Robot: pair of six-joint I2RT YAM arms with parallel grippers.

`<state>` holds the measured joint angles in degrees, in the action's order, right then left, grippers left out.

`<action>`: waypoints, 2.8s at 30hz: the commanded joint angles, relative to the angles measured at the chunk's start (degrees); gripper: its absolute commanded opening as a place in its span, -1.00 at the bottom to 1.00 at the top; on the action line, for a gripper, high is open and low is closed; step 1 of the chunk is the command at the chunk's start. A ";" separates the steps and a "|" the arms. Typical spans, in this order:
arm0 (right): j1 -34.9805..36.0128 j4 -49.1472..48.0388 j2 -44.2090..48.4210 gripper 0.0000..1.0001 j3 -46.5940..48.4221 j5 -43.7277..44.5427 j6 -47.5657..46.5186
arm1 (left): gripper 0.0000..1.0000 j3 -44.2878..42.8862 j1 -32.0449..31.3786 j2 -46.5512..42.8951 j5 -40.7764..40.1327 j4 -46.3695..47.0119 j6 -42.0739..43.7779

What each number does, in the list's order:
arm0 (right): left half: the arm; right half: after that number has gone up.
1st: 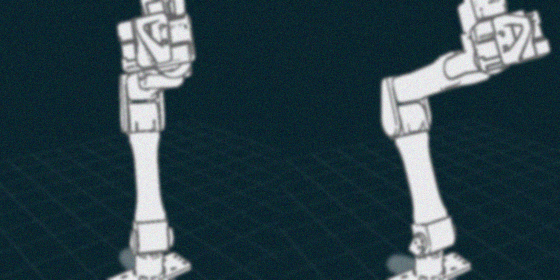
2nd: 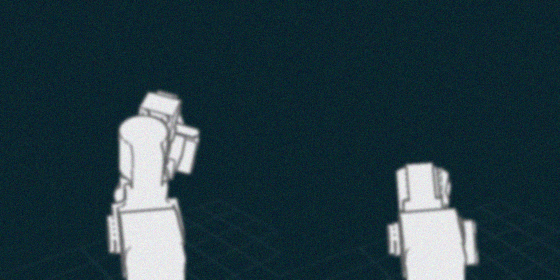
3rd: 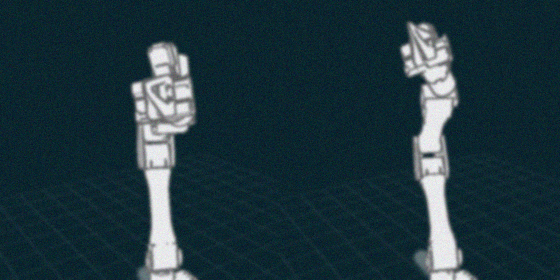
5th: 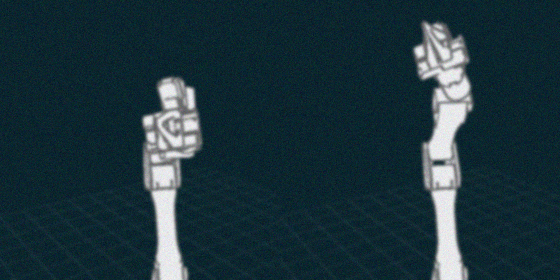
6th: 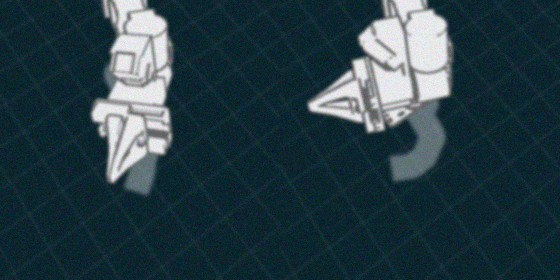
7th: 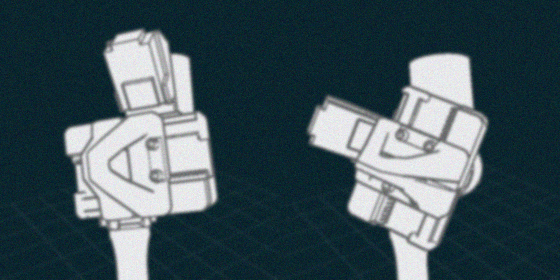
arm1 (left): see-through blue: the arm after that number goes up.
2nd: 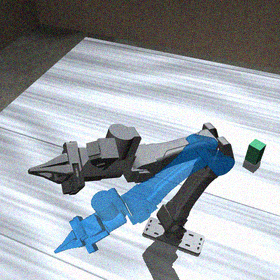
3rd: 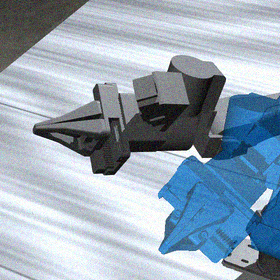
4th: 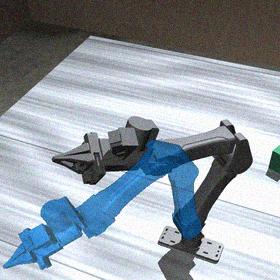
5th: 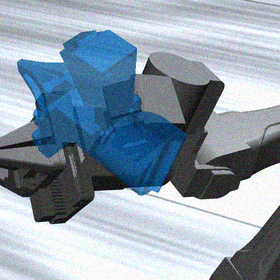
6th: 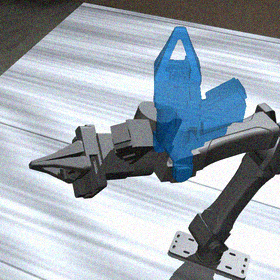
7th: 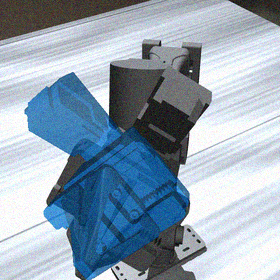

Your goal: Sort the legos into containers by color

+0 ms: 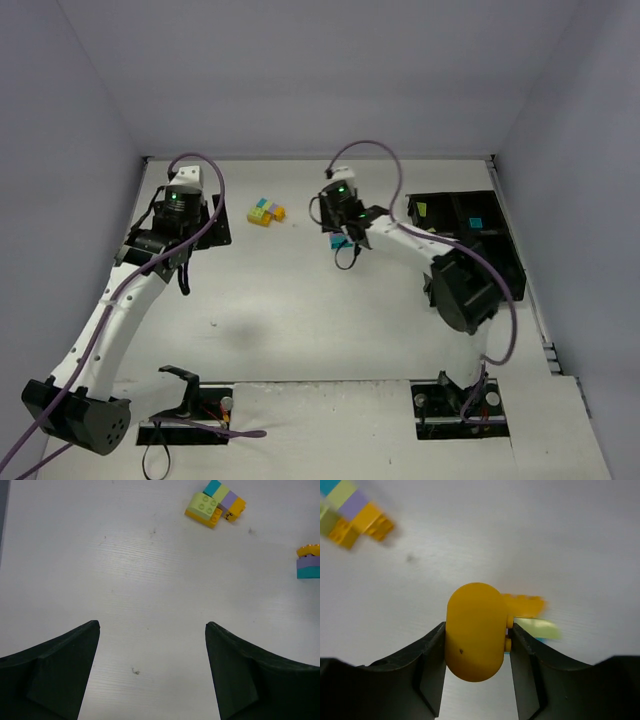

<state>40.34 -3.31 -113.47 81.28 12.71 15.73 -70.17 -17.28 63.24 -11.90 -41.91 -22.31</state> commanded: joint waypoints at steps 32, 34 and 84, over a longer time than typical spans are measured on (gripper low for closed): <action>-56.33 17.46 27.08 -0.39 -20.72 2.32 17.06 | 0.59 -7.70 -5.92 7.77 1.35 6.84 4.90; -56.51 17.55 26.20 -0.25 -20.63 2.58 16.97 | 0.59 -7.53 -5.93 7.60 1.27 6.84 4.81; -17.05 5.95 25.14 0.51 -15.18 -19.92 2.38 | 0.22 -16.75 5.58 45.03 16.55 26.96 9.64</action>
<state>22.85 5.48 -92.03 66.65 -5.87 18.94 -82.83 -13.34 109.89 -0.14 -19.97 -14.02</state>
